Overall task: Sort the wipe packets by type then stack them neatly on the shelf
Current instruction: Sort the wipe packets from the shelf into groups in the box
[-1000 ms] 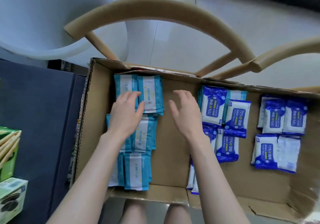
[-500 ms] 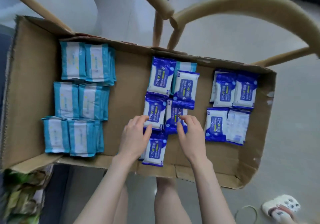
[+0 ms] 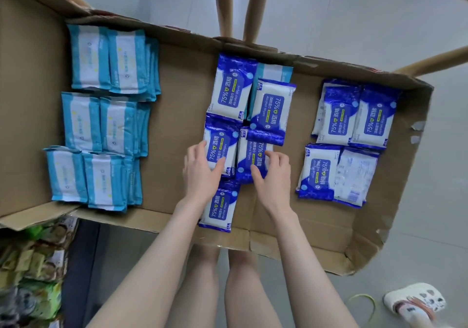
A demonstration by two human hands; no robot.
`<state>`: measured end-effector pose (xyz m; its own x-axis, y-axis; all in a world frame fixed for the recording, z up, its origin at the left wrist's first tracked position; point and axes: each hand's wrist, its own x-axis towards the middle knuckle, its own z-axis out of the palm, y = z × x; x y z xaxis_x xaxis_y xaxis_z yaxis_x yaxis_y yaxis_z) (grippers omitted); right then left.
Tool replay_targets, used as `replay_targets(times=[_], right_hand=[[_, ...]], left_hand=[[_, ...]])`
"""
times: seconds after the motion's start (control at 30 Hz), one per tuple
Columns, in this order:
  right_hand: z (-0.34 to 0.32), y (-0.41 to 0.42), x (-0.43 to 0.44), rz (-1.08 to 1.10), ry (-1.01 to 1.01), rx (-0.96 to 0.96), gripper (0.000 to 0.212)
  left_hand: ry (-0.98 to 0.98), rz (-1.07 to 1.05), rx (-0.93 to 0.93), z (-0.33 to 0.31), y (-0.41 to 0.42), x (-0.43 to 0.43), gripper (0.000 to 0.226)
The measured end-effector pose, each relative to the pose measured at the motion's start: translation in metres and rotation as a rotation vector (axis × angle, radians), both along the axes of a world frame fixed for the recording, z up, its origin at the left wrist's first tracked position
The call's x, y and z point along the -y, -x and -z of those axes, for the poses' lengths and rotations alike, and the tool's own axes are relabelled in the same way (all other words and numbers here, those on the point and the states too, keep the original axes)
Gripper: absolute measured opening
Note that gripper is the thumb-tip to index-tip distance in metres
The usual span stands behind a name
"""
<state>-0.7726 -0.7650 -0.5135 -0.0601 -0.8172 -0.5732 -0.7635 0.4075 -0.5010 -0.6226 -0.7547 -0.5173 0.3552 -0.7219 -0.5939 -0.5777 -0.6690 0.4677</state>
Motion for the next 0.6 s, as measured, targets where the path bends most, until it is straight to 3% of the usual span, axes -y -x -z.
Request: replay_targets(times=[0.17,0.4,0.6], right_hand=[[0.023,-0.009,0.009,0.200,-0.034,-0.034,0.068],[0.032,-0.003,0.013,0.318,-0.114,0.008,0.047],[0.030,-0.009,0.004,0.470,-0.142,0.191,0.045]], left_hand=[[-0.009,-0.022,0.055,0.018,-0.003,0.008,0.063],[-0.098,-0.183,-0.072,0.020,-0.017,-0.001,0.043],[-0.061,-0.204,-0.128,0.020,-0.013,0.000,0.051]])
